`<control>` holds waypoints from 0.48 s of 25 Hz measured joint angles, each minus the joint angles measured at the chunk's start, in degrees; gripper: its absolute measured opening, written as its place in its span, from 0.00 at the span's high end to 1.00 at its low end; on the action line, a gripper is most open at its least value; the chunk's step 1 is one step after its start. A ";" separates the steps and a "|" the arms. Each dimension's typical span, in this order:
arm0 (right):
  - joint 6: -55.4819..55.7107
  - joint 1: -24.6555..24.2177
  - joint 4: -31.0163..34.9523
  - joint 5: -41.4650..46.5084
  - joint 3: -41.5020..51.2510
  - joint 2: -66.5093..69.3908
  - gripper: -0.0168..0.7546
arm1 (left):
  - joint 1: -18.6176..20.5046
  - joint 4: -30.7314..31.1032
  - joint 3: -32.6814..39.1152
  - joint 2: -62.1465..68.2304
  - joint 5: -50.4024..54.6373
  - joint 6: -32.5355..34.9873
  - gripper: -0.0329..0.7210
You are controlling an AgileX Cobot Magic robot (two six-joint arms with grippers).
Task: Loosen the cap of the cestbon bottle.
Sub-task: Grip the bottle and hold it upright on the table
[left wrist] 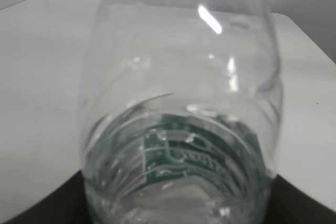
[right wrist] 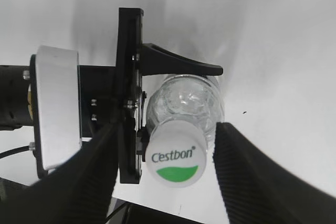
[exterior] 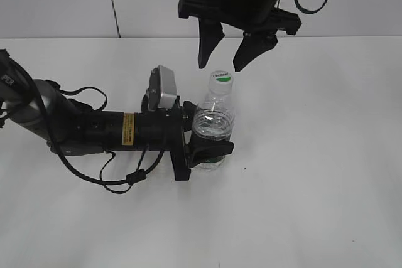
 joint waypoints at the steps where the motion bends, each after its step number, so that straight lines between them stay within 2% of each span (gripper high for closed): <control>1: 0.00 0.00 -0.13 0.00 0.00 -0.26 0.40 | 0.00 -0.01 0.00 0.00 0.05 0.00 0.42; 12: -0.41 0.18 -0.42 0.00 0.86 -0.44 0.40 | -0.06 -0.89 0.00 0.00 0.17 0.00 0.42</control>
